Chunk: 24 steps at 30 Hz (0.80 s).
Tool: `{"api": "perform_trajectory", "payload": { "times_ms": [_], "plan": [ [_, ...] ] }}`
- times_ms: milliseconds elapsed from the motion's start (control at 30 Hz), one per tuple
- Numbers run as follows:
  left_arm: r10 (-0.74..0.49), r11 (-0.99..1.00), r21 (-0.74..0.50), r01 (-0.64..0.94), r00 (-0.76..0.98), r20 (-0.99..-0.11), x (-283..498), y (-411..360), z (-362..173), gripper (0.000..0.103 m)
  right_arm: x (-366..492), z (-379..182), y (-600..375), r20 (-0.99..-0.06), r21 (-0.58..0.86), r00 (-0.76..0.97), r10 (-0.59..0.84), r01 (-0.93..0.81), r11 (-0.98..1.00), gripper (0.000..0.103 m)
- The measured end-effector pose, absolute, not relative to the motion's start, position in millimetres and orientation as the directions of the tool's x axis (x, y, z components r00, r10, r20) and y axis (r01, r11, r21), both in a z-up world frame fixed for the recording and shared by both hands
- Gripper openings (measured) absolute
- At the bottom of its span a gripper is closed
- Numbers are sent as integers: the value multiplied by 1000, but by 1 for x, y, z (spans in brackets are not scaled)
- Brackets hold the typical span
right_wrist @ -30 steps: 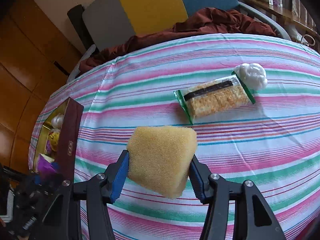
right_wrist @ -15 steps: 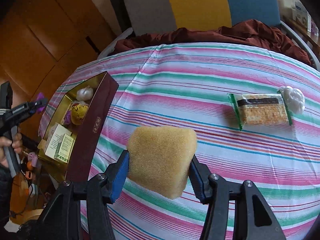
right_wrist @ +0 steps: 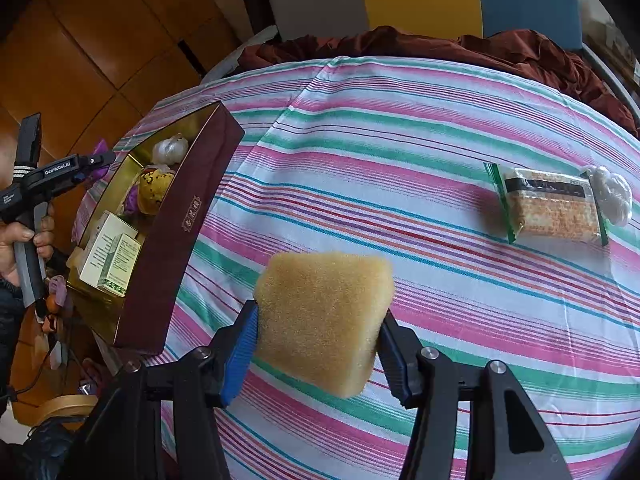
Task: Organize objects
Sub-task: 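Carry the purple packet over the gold tray with the left gripper, then lower the purple packet into the tray and open the left gripper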
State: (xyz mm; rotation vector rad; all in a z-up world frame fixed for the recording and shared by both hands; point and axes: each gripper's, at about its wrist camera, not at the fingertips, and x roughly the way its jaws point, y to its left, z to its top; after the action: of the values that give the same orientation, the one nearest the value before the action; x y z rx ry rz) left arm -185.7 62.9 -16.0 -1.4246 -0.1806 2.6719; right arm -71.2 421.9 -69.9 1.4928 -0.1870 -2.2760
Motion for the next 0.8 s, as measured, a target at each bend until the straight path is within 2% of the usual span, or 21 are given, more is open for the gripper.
{"api": "perform_trajectory", "payload": {
  "times_ms": [167, 600, 800],
  "plan": [
    [141, -989, -149, -27, -509, -849, -212, 64, -33, 36, -74, -79, 422, -871, 298, -325, -369, 248, -922, 56],
    [126, -992, -124, -34, -445, -887, -237, 75, -67, 37, -80, -84, 424, -871, 313, -319, -374, 227, -922, 55],
    [120, -992, -126, -17, -435, -892, -238, 74, -69, 47, -79, -84, 424, -871, 313, -319, -374, 227, -922, 55]
  ]
}}
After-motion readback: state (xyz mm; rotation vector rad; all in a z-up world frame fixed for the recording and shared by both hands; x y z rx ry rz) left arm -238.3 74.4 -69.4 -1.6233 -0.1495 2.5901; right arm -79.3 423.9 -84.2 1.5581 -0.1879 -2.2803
